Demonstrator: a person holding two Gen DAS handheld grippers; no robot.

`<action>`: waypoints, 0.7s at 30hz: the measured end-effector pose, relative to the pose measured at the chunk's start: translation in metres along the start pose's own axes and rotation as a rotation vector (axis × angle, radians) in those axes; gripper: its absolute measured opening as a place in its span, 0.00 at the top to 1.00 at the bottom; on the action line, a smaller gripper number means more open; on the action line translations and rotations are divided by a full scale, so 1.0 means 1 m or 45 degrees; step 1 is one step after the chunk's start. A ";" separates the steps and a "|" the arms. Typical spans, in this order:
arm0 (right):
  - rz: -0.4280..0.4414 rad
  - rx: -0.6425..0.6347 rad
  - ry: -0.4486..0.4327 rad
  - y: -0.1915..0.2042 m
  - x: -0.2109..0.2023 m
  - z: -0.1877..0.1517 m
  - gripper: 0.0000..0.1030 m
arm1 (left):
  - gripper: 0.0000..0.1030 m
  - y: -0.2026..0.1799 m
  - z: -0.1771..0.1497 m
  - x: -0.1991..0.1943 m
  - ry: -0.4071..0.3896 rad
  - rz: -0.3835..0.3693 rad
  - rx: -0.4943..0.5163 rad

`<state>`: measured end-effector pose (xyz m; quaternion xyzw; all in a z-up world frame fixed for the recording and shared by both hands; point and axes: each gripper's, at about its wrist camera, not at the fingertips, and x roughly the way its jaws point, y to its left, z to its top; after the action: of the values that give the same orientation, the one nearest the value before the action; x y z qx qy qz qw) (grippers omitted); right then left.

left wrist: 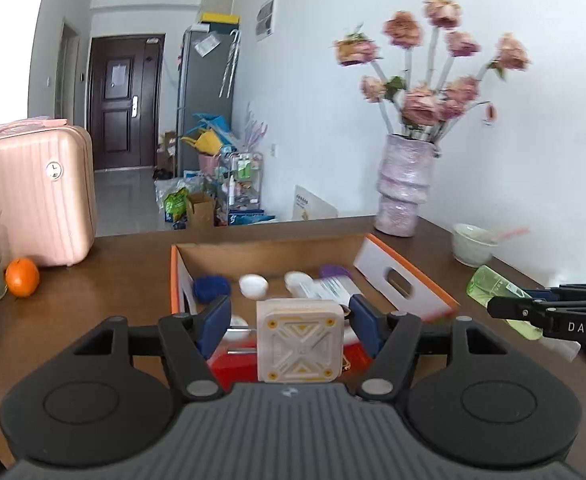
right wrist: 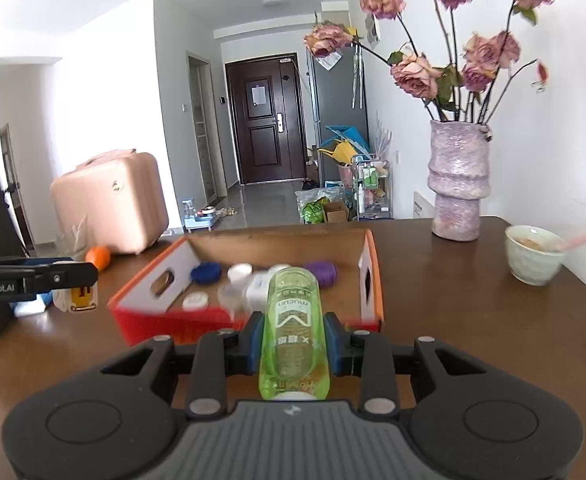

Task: Organize rigid objects
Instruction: 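Lift the plug with the left tool while the right tool lifts the green bottle, then lower both tools into the box and open them to release the items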

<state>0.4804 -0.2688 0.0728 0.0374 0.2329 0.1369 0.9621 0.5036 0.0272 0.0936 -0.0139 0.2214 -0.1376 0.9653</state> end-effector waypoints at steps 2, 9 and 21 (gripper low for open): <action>0.008 0.028 0.031 -0.007 0.030 0.017 0.70 | 0.36 0.010 0.014 0.026 0.035 0.005 -0.016; -0.086 0.039 0.174 -0.027 0.137 0.047 0.70 | 0.36 0.051 0.034 0.130 0.222 0.065 -0.121; -0.226 -0.088 0.322 -0.019 0.226 0.033 0.70 | 0.35 0.069 0.029 0.233 0.469 0.124 -0.145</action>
<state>0.6933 -0.2243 0.0006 -0.0340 0.3499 0.0626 0.9341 0.7359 0.0295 0.0149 -0.0322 0.4022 -0.0782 0.9116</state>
